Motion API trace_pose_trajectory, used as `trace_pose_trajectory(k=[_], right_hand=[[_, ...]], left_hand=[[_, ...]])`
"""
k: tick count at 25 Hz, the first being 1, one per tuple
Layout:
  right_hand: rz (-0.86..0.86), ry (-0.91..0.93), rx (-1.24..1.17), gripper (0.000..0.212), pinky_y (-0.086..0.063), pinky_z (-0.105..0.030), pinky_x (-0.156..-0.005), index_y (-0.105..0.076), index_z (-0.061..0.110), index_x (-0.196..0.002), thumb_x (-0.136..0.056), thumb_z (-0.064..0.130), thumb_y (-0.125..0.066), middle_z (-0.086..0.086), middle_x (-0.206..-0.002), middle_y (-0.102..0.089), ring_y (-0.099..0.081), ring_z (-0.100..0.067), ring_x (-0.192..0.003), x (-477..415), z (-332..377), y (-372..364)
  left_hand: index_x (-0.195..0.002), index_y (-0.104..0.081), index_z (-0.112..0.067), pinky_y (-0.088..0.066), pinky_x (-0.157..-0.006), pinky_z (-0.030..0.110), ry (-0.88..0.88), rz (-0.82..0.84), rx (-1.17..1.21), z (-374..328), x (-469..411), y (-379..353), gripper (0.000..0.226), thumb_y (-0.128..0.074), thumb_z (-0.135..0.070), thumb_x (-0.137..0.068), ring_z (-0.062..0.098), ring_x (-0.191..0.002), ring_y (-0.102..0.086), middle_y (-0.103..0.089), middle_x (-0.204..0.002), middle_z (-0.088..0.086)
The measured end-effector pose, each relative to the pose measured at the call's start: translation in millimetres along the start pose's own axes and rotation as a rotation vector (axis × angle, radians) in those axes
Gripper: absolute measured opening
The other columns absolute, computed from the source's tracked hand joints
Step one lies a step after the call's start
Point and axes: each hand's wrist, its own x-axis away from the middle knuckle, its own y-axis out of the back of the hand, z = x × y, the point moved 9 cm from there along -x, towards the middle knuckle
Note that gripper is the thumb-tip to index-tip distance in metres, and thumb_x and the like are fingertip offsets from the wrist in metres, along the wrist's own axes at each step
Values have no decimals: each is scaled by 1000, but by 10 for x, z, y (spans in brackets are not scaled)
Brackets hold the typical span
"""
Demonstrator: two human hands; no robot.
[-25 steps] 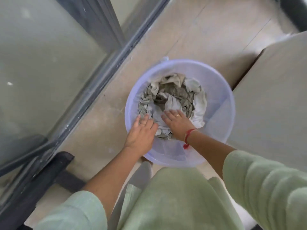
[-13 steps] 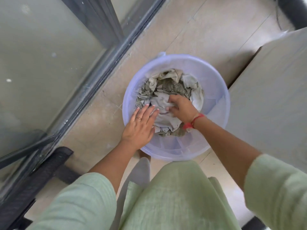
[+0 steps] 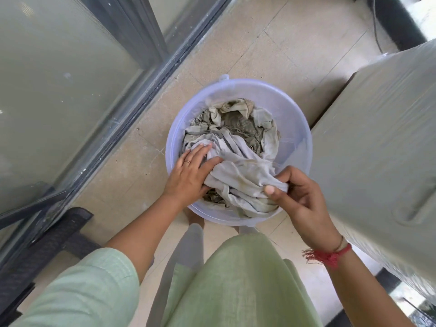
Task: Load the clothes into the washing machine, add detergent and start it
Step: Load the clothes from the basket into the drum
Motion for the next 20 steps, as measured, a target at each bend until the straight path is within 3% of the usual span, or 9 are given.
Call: trace_pose_trajectory(k=[2, 4, 6, 7, 9, 12, 16, 20], right_hand=[[-84, 17, 9, 19, -35, -17, -57, -46, 5, -70, -82, 8, -60, -3, -66, -42, -41, -9, -62, 79, 151, 134], [-145, 61, 98, 19, -34, -17, -57, -46, 7, -72, -86, 12, -58, 0, -66, -41, -40, -7, -62, 151, 426, 204], [-206, 136, 217, 19, -34, -20, -58, -48, 7, -77, -90, 18, -55, 0, -67, -43, -41, -9, -64, 295, 897, 270], [-241, 166, 272, 21, -35, -22, -57, -49, 6, -78, -91, 21, -54, -4, -67, -44, -41, -10, -63, 337, 1085, 301], [-363, 214, 358, 22, -34, -21, -56, -48, 8, -78, -92, 25, -53, -3, -63, -44, -39, -7, -60, 559, 1588, 470], [-503, 187, 329, 20, -37, -24, -58, -47, 20, -76, -91, 34, -49, 3, -62, -45, -40, -5, -59, 1000, 2039, 756], [-571, 200, 197, 28, -36, -29, -60, -44, 14, -72, -89, 36, -47, 4, -63, -43, -39, -6, -59, 1517, 2430, 819], [-654, 300, 120, 23, -35, -28, -59, -45, 16, -72, -89, 31, -47, 7, -60, -42, -38, -5, -57, 1881, 3051, 827]], left_hand=[[-118, -40, -18, -20, -112, 49, 14, 1, 170, -90, -15, 149, 40, -43, -31, -80, 29, -129, -42, -53, -129, 14], [-106, -42, -11, -26, -111, 44, 66, 21, 243, -224, -10, 420, 33, -50, -29, -79, 30, -112, -55, -59, -109, 12], [-104, -48, -6, -42, -87, 35, 148, 50, 307, -387, -35, 847, 40, -65, -30, -77, 32, -96, -60, -61, -96, 12], [-108, -51, -6, -42, -75, 33, 182, 56, 320, -434, -73, 1048, 49, -69, -36, -74, 33, -93, -61, -64, -97, 13], [-110, -58, -12, -47, -68, 36, 152, 23, 283, -684, -156, 1664, 67, -64, -59, -63, 35, -88, -64, -69, -94, 13], [-76, -48, -19, -40, -53, 33, 141, -118, 313, -1082, -161, 2727, 54, -60, -67, -54, 39, -68, -61, -59, -63, 9], [-76, -49, -12, -27, -52, 30, 84, -243, 174, -1646, -39, 3931, 47, -79, -45, -62, 42, -71, -60, -61, -65, 18], [-78, -52, -10, -28, -54, 30, -15, -334, 108, -2125, 154, 4815, 49, -80, -47, -61, 39, -67, -61, -62, -65, 15]])
